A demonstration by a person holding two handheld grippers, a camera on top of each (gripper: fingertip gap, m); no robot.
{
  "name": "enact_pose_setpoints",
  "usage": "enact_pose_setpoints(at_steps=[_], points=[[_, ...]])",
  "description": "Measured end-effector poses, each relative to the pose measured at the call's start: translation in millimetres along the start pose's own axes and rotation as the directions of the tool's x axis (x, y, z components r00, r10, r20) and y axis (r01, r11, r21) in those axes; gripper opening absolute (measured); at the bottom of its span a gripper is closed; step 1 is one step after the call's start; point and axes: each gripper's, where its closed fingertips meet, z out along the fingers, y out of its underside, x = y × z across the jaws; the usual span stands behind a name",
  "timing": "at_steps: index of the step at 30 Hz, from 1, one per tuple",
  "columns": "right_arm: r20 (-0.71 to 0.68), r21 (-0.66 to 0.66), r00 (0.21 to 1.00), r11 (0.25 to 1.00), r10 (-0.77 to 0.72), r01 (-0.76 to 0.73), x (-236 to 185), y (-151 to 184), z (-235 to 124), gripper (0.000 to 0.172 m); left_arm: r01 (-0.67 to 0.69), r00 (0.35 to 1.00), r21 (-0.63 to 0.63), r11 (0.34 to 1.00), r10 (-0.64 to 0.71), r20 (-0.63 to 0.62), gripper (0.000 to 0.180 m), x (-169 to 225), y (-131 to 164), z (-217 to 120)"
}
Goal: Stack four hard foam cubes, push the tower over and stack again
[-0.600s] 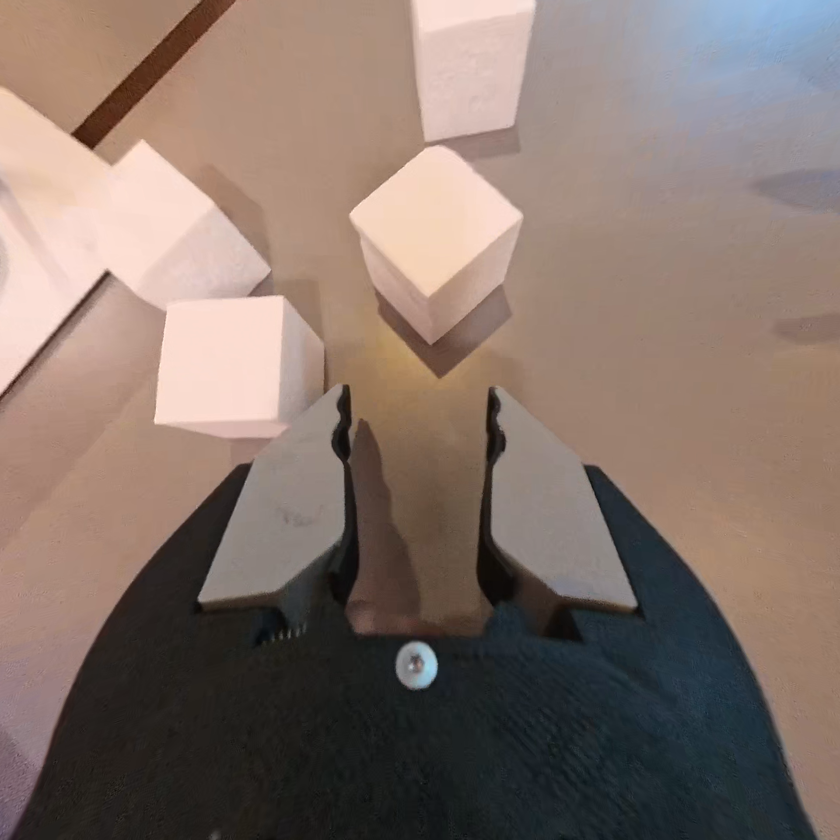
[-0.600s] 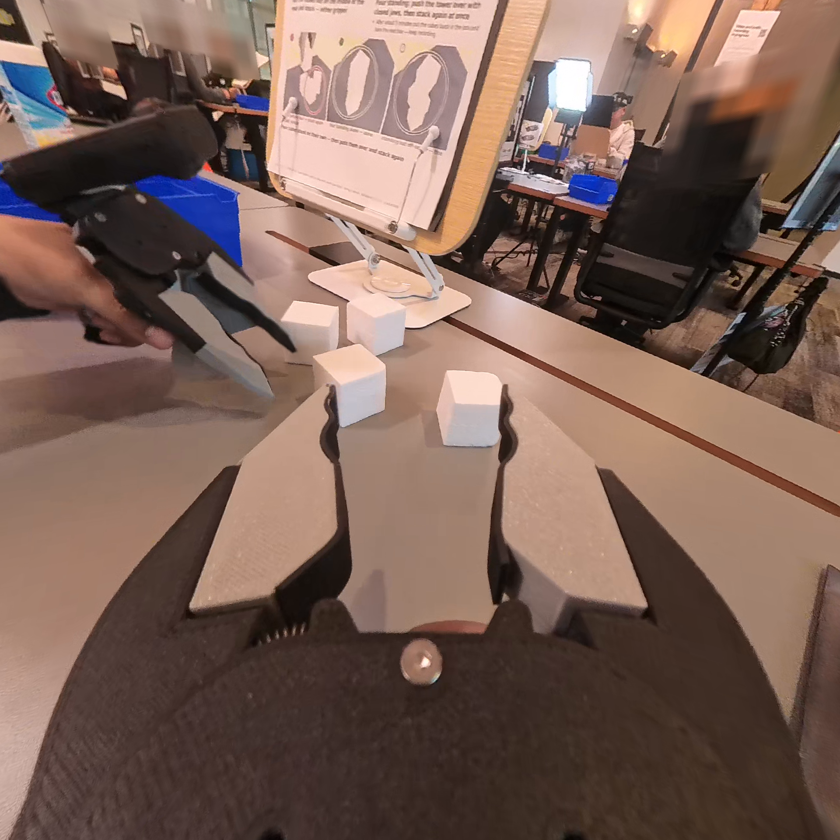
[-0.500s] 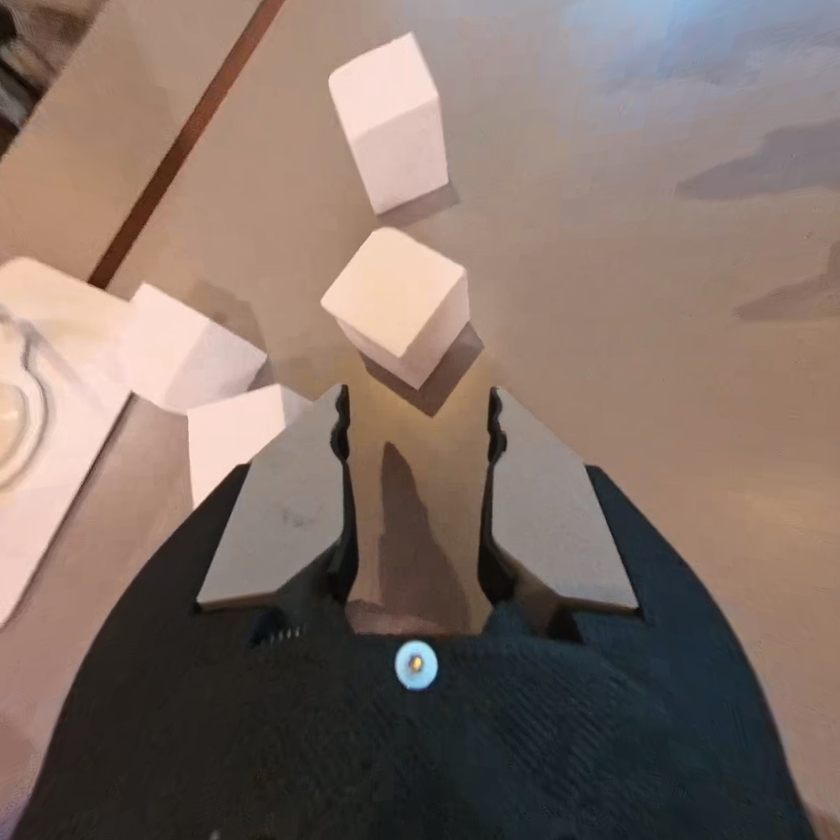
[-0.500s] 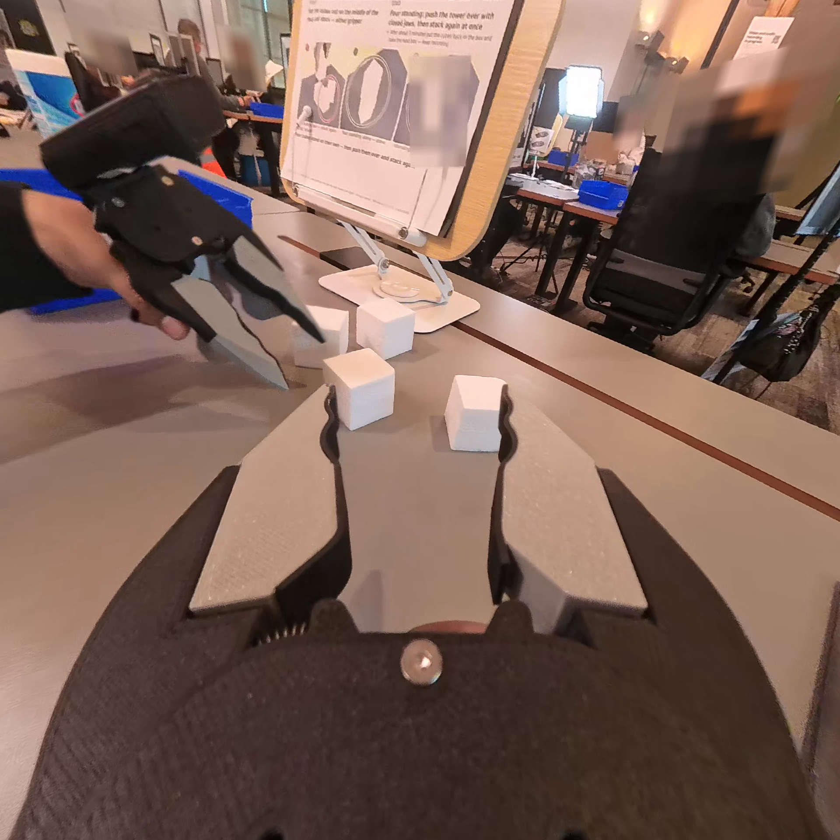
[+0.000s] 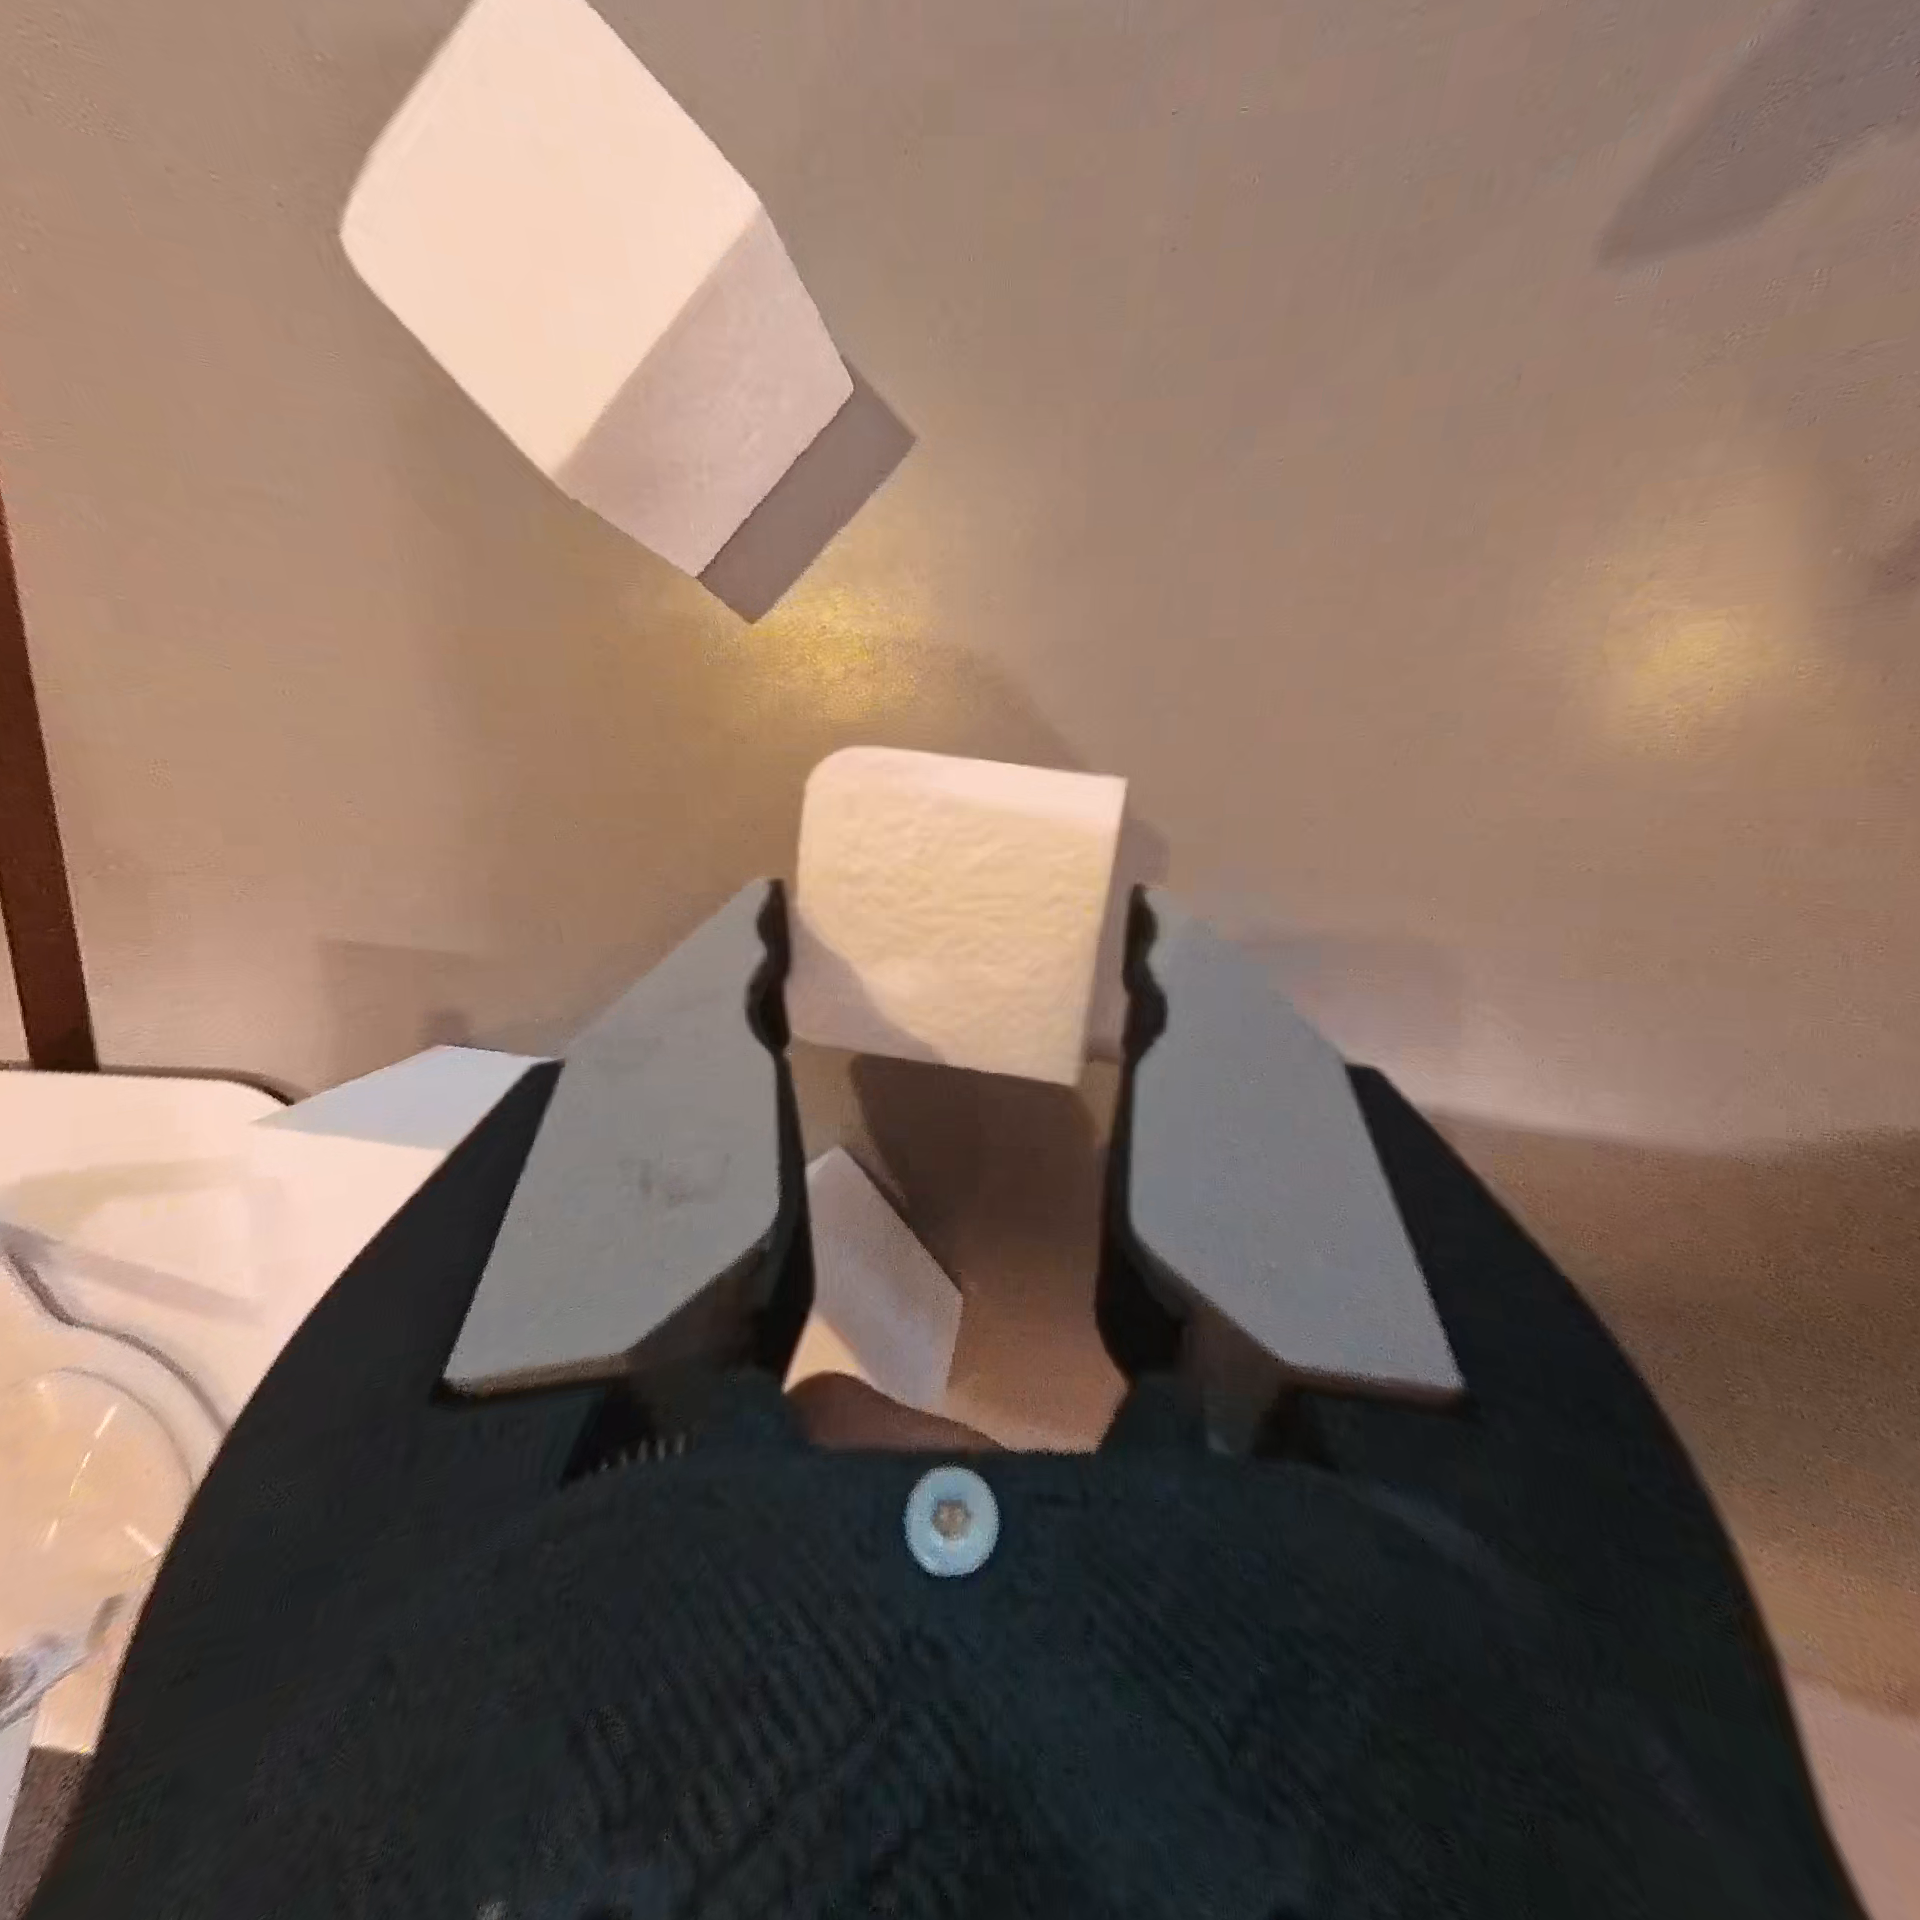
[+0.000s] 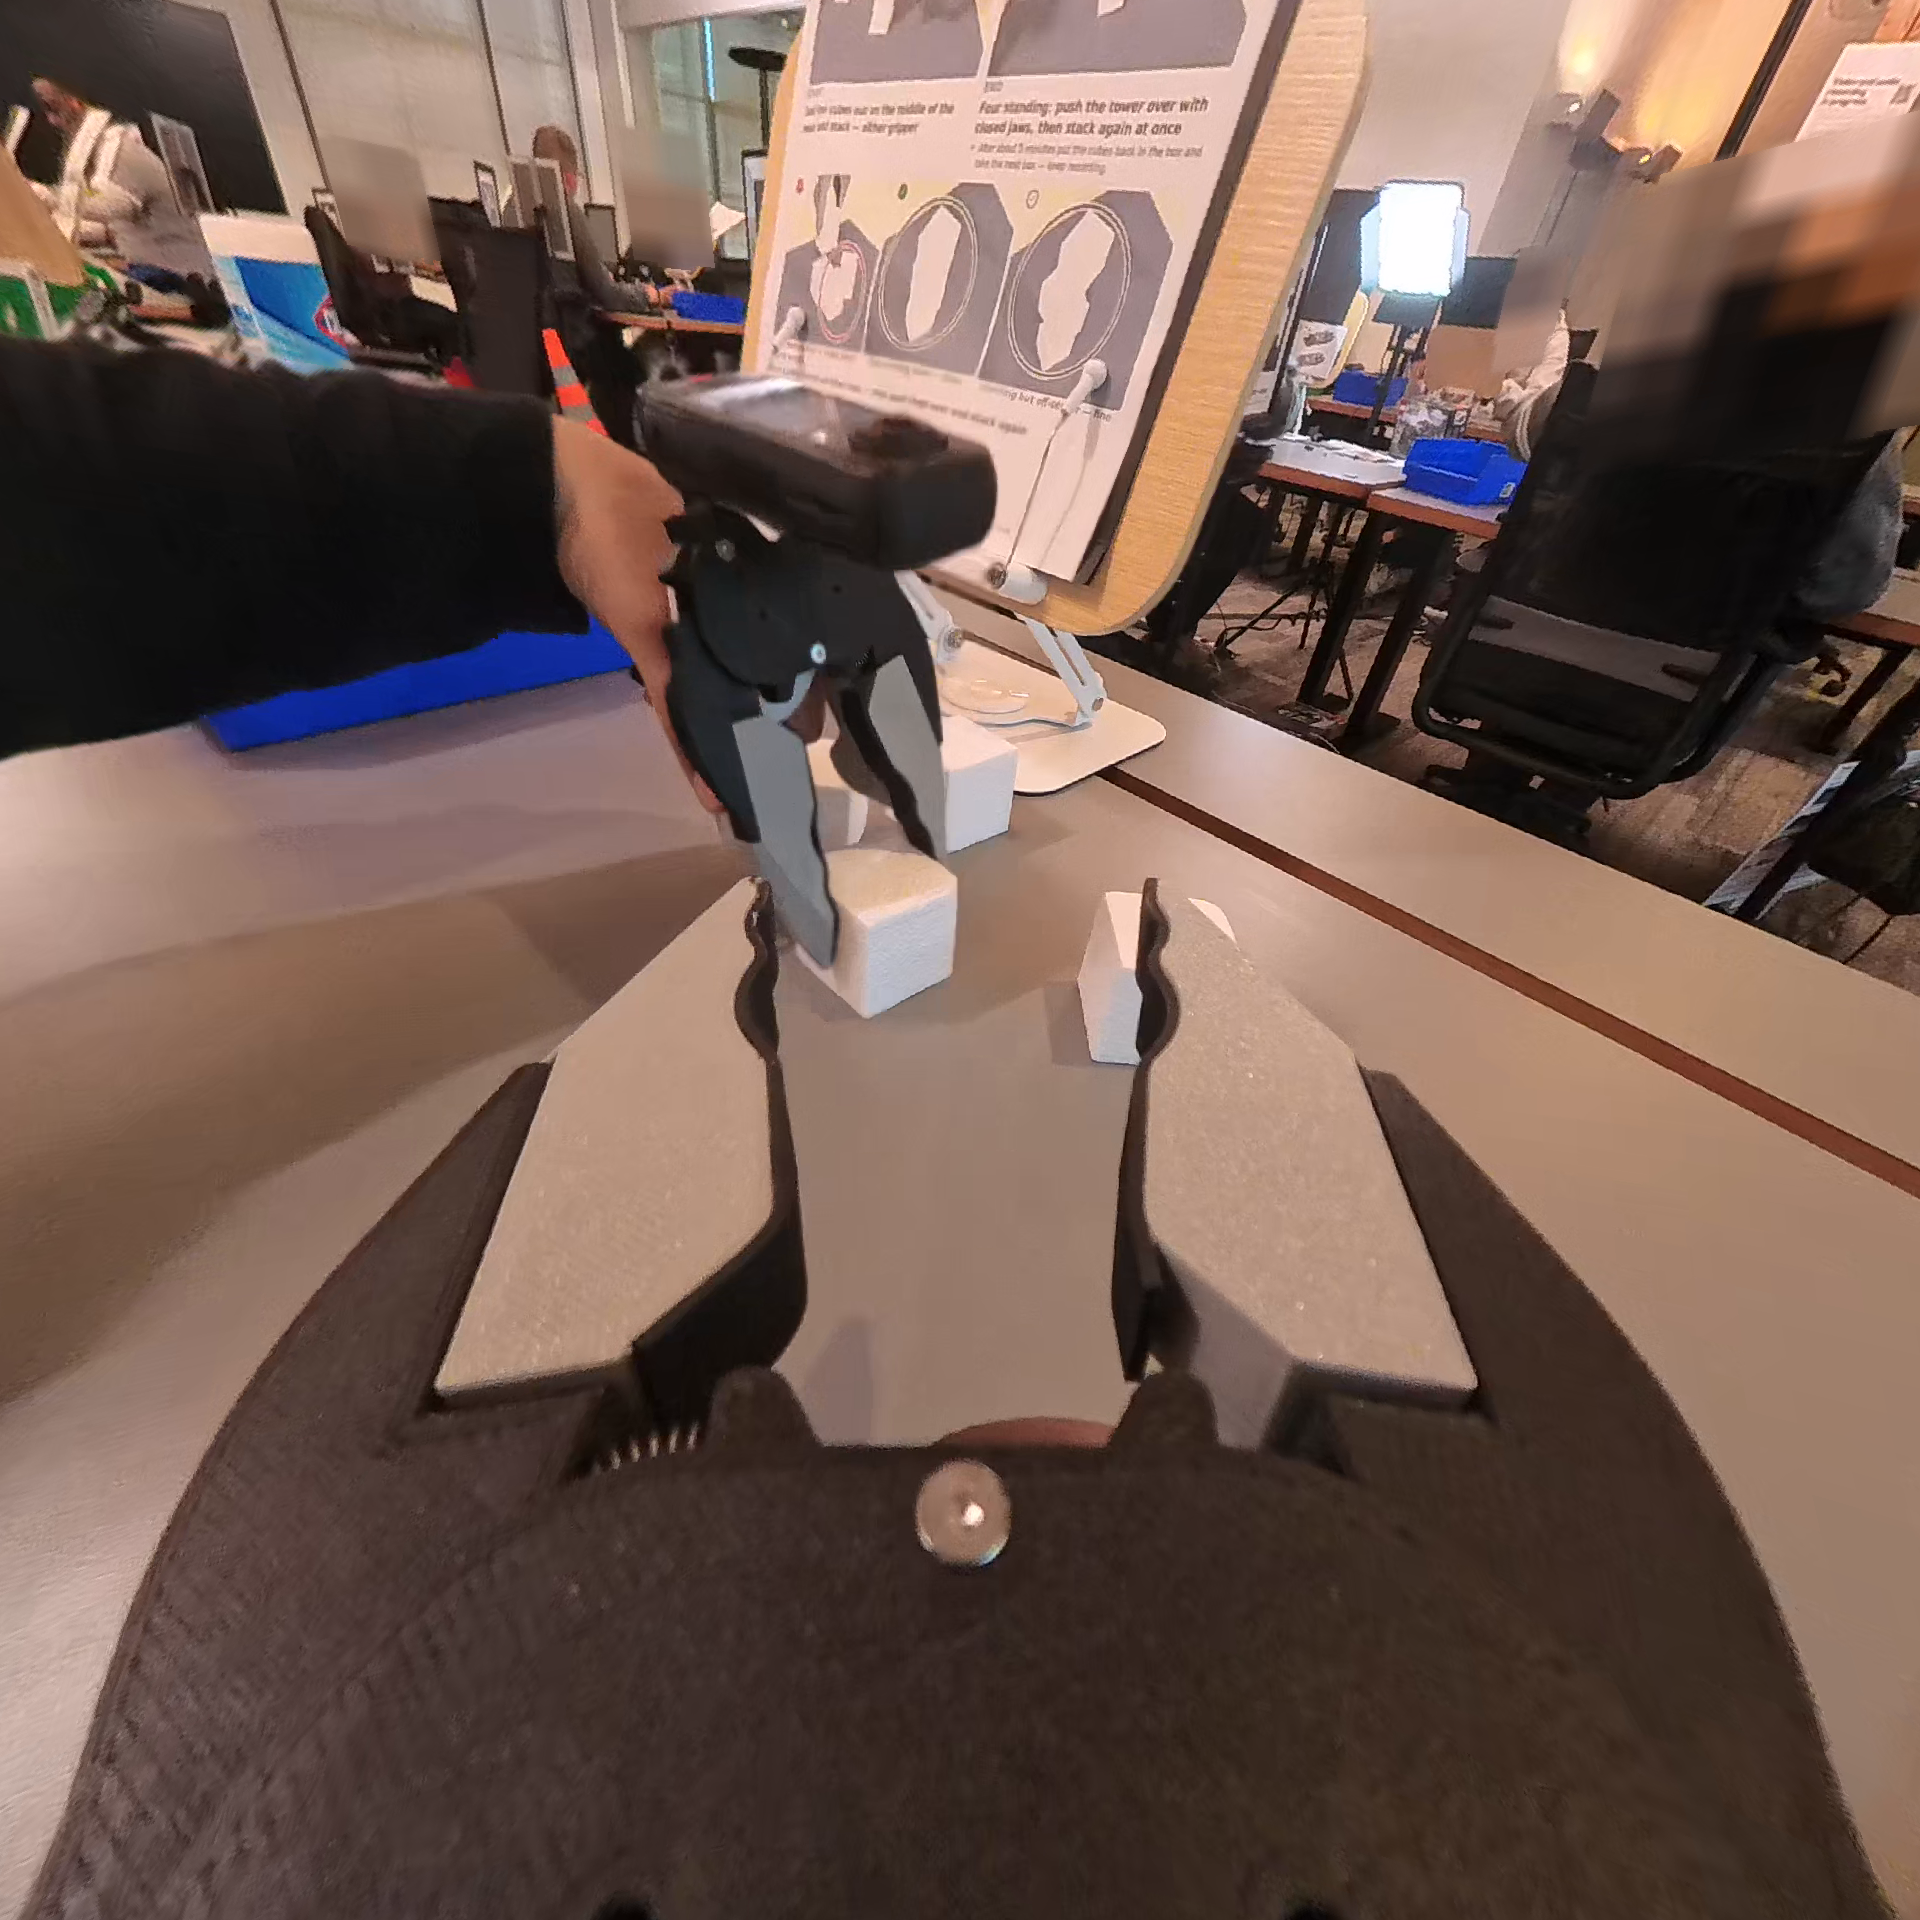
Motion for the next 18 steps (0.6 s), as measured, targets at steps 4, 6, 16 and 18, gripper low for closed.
enact_pose_setpoints(at_steps=[4, 6, 16, 18], points=[[-0.006, -0.014, 1.0, 1.0, 0.003, -0.003, 2.0, 3.2, 0.6, 0.066, 0.008, 1.0, -0.028, 1.0, -0.008, 0.029, 0.057, 16.4, 2.1, 4.8], [-0.004, -0.022, 1.0, 1.0, 0.013, -0.013, 2.6, 5.5, 1.5, 0.066, 0.038, 0.997, -0.042, 0.998, -0.035, 0.071, 0.058, 30.5, 5.2, 1.4], [-0.002, -0.066, 1.0, 0.998, 0.014, -0.014, 3.7, 21.1, 7.9, 0.066, 0.119, 0.989, 0.017, 0.993, -0.12, 0.08, 0.057, 146.3, -7.5, -8.3], [-0.01, -0.072, 1.0, 0.997, 0.028, -0.029, 7.2, 25.2, 8.6, 0.066, 0.094, 0.992, 0.02, 0.995, -0.095, 0.08, 0.057, 157.0, -12.2, -8.0]])
